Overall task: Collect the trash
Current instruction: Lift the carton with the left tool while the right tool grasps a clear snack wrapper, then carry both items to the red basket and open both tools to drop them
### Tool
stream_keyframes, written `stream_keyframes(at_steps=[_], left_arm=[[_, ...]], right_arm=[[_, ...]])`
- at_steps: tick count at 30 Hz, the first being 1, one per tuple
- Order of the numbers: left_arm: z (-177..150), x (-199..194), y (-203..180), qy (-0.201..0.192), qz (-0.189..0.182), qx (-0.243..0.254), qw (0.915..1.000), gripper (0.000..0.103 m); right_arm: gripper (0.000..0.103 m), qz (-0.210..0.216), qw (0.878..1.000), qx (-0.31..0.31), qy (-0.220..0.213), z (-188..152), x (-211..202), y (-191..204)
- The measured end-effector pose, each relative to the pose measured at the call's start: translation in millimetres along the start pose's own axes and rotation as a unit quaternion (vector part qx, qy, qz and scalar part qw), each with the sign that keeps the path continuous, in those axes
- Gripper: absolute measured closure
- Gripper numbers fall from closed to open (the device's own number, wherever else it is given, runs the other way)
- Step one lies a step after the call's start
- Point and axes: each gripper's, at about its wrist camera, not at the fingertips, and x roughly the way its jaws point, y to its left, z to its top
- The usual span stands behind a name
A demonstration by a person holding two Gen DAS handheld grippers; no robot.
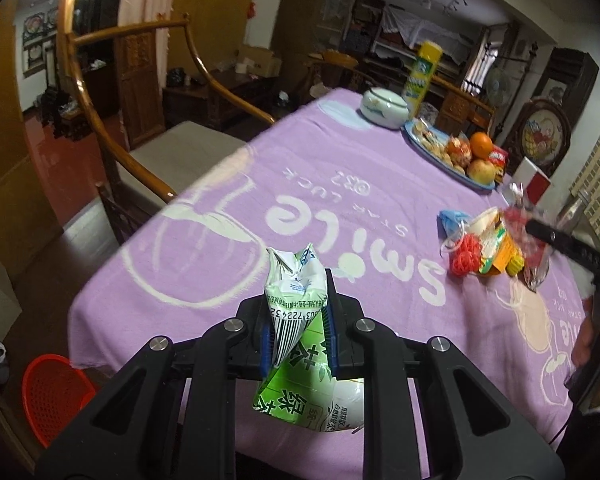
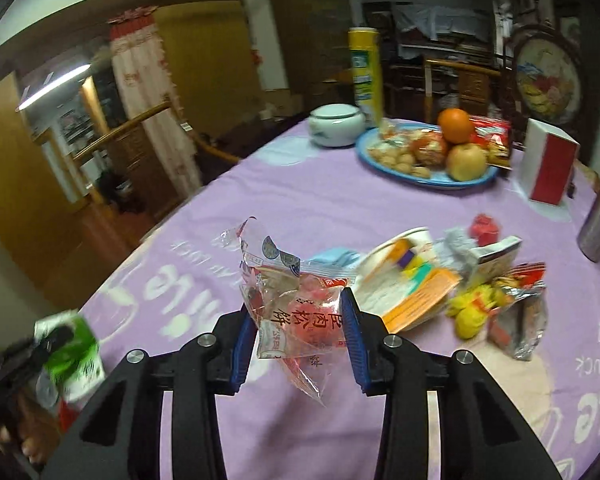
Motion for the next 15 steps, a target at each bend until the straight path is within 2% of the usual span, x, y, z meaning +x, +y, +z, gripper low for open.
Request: stream_keyframes(at_steps=[9,13,15], left_arm=[[-3,-48,33,-0.042,0.042,-0.02,0.998,0.082],[-10,-69,60,-0.052,0.067,-0.039,0.9957,0.082],[-15,-80,75,-0.056,0.081,-0.049,0.9939,0.082]], right_arm=[[0.063,0.112,0.992,-0.059,0.016,-19,-14,84],[0.063,0.168,0.981,-0.091,0.03,-27,-16,134],[0.063,0.208,0.971,-0.11,0.046,-31,-14,167]])
